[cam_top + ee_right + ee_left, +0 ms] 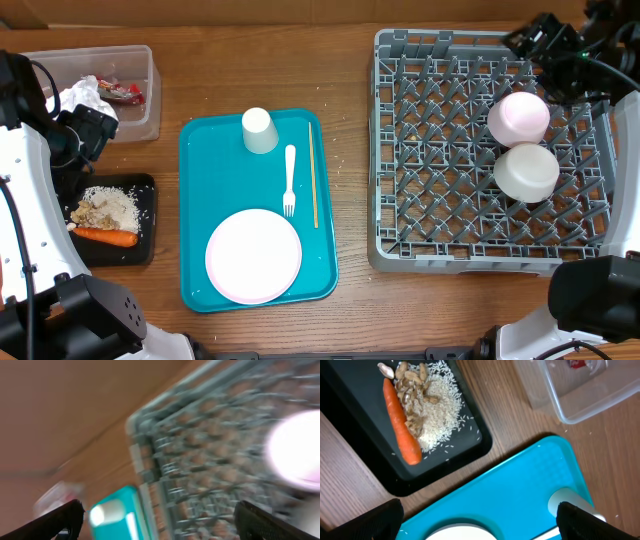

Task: Sort waste into correct bins and load items into the dishwasher rack
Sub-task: 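Pull the left gripper back beside the black tray, then reach the right gripper to the white cup on the teal tray and grasp it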

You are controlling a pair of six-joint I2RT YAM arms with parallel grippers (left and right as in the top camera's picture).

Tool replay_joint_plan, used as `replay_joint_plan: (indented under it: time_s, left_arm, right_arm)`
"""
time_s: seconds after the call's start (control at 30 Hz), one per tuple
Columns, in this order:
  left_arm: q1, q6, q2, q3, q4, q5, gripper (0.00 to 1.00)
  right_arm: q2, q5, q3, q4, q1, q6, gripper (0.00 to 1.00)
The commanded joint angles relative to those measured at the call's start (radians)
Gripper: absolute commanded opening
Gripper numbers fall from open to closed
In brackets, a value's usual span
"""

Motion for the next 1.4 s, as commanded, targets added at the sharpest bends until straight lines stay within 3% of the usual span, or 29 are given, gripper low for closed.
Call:
replay_joint_plan:
  time_s: [0.0, 0.17, 0.33, 0.57, 0.83, 1.37]
  left_arm:
    - [0.013, -0.069, -0.002, 0.006, 0.003, -0.012, 1.00]
    - [0.059, -0.083, 0.002, 0.006, -0.033, -0.056, 1.00]
    - [0.067, -0.080, 0.002, 0.006, -0.095, -0.197, 1.00]
    - [0.065, -0.080, 0.002, 0.006, -0.094, -0.197, 1.00]
    - [0.065, -0.080, 0.002, 0.006, -0.094, -0.197, 1.00]
    - [0.063, -0.080, 0.002, 0.006, -0.094, -0.197, 1.00]
  right_arm:
    - [0.001, -0.158, 0.000, 0.013, 0.120, -0.090, 1.00]
    - [0.003, 0.236, 0.000, 0.045, 0.424, -0.089, 1.00]
    - [0.020, 0.395, 0.000, 0.174, 0.656, -0.084, 1.00]
    - [0.142, 0.715, 0.000, 0.294, 0.869, -0.053, 1.00]
    - [0.327, 0.490, 0.000, 0.446, 0.879, -0.089, 1.00]
    - [0.519, 0.482, 0.000, 0.641, 0.975, -0.130, 1.00]
